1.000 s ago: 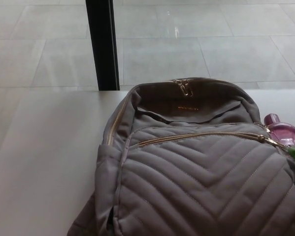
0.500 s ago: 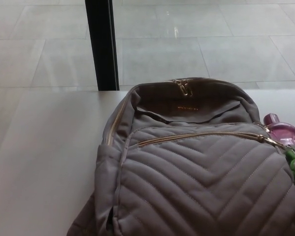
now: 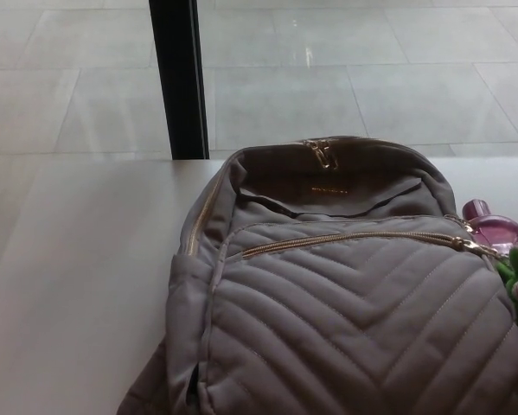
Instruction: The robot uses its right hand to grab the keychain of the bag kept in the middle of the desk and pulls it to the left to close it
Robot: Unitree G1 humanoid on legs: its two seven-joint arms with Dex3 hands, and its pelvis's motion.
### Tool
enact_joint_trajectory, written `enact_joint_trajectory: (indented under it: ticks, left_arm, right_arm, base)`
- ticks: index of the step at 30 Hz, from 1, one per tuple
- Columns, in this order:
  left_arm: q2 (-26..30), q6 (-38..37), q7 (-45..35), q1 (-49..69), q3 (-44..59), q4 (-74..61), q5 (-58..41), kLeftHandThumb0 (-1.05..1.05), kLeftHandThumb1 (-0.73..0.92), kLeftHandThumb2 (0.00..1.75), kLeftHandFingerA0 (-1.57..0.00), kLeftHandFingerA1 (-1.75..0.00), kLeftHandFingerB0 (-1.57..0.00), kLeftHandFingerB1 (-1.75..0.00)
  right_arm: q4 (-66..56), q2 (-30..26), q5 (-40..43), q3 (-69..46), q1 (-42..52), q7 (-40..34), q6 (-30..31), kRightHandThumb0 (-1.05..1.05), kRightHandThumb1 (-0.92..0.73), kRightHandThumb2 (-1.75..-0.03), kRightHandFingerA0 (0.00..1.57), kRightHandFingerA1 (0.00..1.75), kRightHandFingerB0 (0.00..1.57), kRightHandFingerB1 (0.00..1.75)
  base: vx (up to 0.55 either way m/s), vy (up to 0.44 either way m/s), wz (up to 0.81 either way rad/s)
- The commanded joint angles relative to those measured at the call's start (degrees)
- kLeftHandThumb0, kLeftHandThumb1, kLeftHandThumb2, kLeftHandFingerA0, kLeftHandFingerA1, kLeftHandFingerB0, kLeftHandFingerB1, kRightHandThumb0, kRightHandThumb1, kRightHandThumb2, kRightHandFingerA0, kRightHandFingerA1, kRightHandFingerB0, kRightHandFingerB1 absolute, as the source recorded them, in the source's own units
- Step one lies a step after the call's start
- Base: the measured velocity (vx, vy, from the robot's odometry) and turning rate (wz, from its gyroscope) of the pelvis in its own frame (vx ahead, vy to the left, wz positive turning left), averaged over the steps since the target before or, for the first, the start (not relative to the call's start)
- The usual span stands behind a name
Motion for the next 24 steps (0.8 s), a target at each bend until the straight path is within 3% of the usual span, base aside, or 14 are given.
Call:
enact_joint_trajectory:
  ticks: [1,2,5,9,10,11,12,13,17,18,19,20,23,24]
  left_arm:
    - [0.17,-0.31,0.47,-0.20,0.43,0.21,-0.92,-0.91,0.92,0.83,-0.65,-0.53,-0.50,-0.43]
    - [0.19,-0.53,0.41,-0.16,0.31,0.22,-0.77,-0.92,0.92,0.85,-0.65,-0.54,-0.49,-0.43]
    - [0.07,-0.24,0.52,-0.45,0.39,0.14,-0.89,-0.90,0.92,0.82,-0.66,-0.54,-0.51,-0.44]
    - [0.01,-0.34,0.85,-0.40,0.21,0.02,-0.68,-0.91,0.92,0.82,-0.64,-0.53,-0.53,-0.45]
    - [-0.09,0.01,1.45,-0.54,0.18,-0.09,-0.65,-0.95,0.81,0.96,-0.67,-0.59,-0.53,-0.49]
    - [-0.06,-0.41,1.06,-0.43,0.14,0.11,-0.59,-0.92,0.92,0.84,-0.69,-0.56,-0.51,-0.44]
    - [-0.06,-0.34,0.97,-0.47,0.14,0.13,-0.61,-0.97,0.81,0.97,-0.66,-0.59,-0.53,-0.50]
    - [-0.03,-0.28,0.86,-0.50,0.13,0.16,-0.61,-0.89,0.92,0.81,-0.67,-0.54,-0.54,-0.42]
    - [-0.05,-0.18,0.98,-0.61,0.09,0.14,-0.59,-0.89,0.92,0.80,-0.69,-0.54,-0.57,-0.43]
    - [-0.04,-0.08,1.05,-0.65,0.10,0.18,-0.60,-0.96,0.80,0.94,-0.67,-0.58,-0.54,-0.49]
    - [-0.05,-0.06,1.16,-0.63,0.09,-0.02,-0.61,-0.92,0.92,0.81,-0.71,-0.57,-0.60,-0.47]
    - [-0.05,-0.06,1.21,-0.57,0.06,-0.20,-0.61,-0.92,0.92,0.85,-0.66,-0.56,-0.52,-0.45]
    - [-0.12,-0.22,1.29,-0.48,-0.03,-0.29,-0.53,-0.92,0.92,0.85,-0.71,-0.59,-0.51,-0.45]
    - [-0.08,-0.13,1.25,-0.61,0.08,0.13,-0.58,-0.90,0.92,0.82,-0.68,-0.55,-0.54,-0.43]
  right_arm:
    - [1.09,-1.04,-1.20,1.13,-1.20,0.03,-1.31,-0.57,-0.53,-0.84,0.94,1.04,0.29,0.46]
    - [0.81,-0.82,-1.49,1.67,-1.28,0.31,-0.84,-0.51,-0.63,-0.59,0.93,1.17,0.35,0.34]
    - [0.65,-0.75,-2.60,3.66,-1.74,1.04,0.10,-0.57,-0.58,-0.60,0.89,1.39,0.32,0.34]
    - [-0.39,-0.39,-3.46,5.81,-2.05,2.18,1.12,-0.59,-0.57,-0.61,0.85,1.45,0.31,0.34]
    - [-0.72,-0.29,-3.39,6.17,-2.15,2.48,1.27,-0.60,-0.57,-0.61,0.84,1.48,0.31,0.34]
    - [-1.62,-0.42,-3.95,7.04,-2.55,3.80,2.42,-0.61,-0.57,-0.61,0.83,1.46,0.30,0.33]
    - [-1.96,-0.50,-4.14,7.36,-2.68,4.02,2.55,-0.61,-0.57,-0.61,0.85,1.47,0.30,0.33]
    - [-2.15,-0.52,-4.16,7.54,-2.79,4.29,2.82,-0.59,-0.56,-0.60,0.84,1.47,0.30,0.33]
    - [-2.30,-0.73,-5.08,8.12,-2.73,5.03,3.69,-0.57,-0.55,-0.60,0.83,1.46,0.31,0.33]
    - [-1.94,-0.73,-5.15,8.10,-2.57,4.75,3.47,-0.55,-0.56,-0.60,0.83,1.48,0.32,0.34]
    - [-1.41,-0.65,-5.24,7.93,-2.14,3.81,2.80,-0.53,-0.57,-0.60,0.85,1.45,0.35,0.35]
    - [-0.99,-0.47,-5.55,7.89,-1.81,2.90,2.41,-0.42,-0.62,-0.60,0.87,1.40,0.42,0.37]
    - [-0.38,-0.30,-6.16,7.75,-1.39,1.62,1.75,-0.36,-0.64,-0.61,0.87,1.38,0.45,0.39]
    - [0.26,-0.14,-6.82,7.47,-0.90,-0.03,1.19,-0.24,-0.68,-0.64,0.83,1.46,0.53,0.42]
  base:
    - [0.00,0.000,0.00]
    - [0.00,0.000,0.00]
    - [0.00,0.000,0.00]
    - [0.00,0.000,0.00]
    - [0.00,0.000,0.00]
    - [0.00,0.000,0.00]
    - [0.00,0.000,0.00]
    - [0.00,0.000,0.00]
    - [0.00,0.000,0.00]
    - [0.00,0.000,0.00]
    - [0.00,0.000,0.00]
    - [0.00,0.000,0.00]
    - [0.00,0.000,0.00]
    - [0.00,0.000,0.00]
